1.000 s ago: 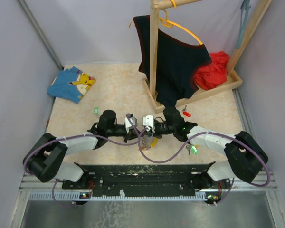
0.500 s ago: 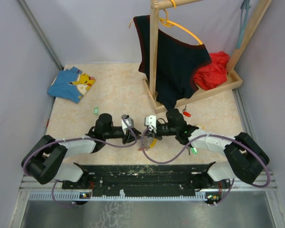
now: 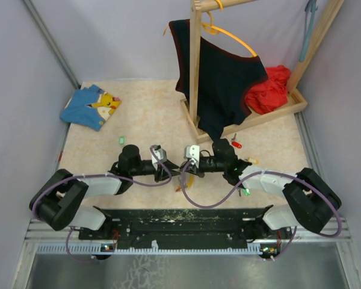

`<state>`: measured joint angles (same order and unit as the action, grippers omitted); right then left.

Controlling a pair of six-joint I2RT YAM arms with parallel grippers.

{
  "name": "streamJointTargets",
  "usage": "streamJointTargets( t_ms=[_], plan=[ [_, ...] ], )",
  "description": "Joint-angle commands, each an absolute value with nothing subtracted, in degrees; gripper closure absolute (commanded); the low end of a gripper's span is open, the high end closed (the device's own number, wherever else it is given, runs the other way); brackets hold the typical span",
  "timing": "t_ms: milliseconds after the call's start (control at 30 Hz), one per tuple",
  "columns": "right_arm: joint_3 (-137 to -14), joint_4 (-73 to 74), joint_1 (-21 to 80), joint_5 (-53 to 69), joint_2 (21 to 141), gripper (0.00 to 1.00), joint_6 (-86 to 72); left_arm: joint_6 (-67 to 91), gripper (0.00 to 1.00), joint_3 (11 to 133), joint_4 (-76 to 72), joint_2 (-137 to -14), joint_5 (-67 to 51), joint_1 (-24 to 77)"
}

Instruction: Put the keys on the keyring

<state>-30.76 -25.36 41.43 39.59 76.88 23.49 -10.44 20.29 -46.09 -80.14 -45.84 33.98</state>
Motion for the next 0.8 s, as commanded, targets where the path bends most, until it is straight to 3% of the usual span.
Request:
streamJointTargets(
  t_ms=[0, 200, 500, 633, 667, 767],
  plan=[
    [-30.9, -30.5, 40.8, 42.3, 74.8, 1.00, 22.1, -9.9, 0.65, 19.9, -49.3, -80.6, -47.4, 33.7],
    [-30.3, -32.4, 40.9, 43.1, 74.9, 1.00, 21.0, -9.7, 0.69, 19.9, -50.0, -80.8, -47.8, 33.7],
    [-29.2, -34.1, 40.9, 43.0, 73.8, 1.00, 19.5, -9.9, 0.98, 19.8, -49.7, -80.1, -47.9, 33.7],
    [-28.1, -34.3, 40.8, 40.8, 72.1, 1.00, 18.5, -10.0, 0.99, 19.9, -47.8, -78.0, -47.1, 33.7],
    [-27.9, -34.4, 40.8, 40.0, 71.5, 0.99, 17.8, -10.0, 0.99, 20.1, -46.6, -77.4, -46.5, 33.7],
    [-27.0, -34.9, 40.8, 36.3, 69.2, 0.82, 14.7, -10.8, 0.99, 21.7, -41.2, -75.7, -44.7, 33.7]
  ],
)
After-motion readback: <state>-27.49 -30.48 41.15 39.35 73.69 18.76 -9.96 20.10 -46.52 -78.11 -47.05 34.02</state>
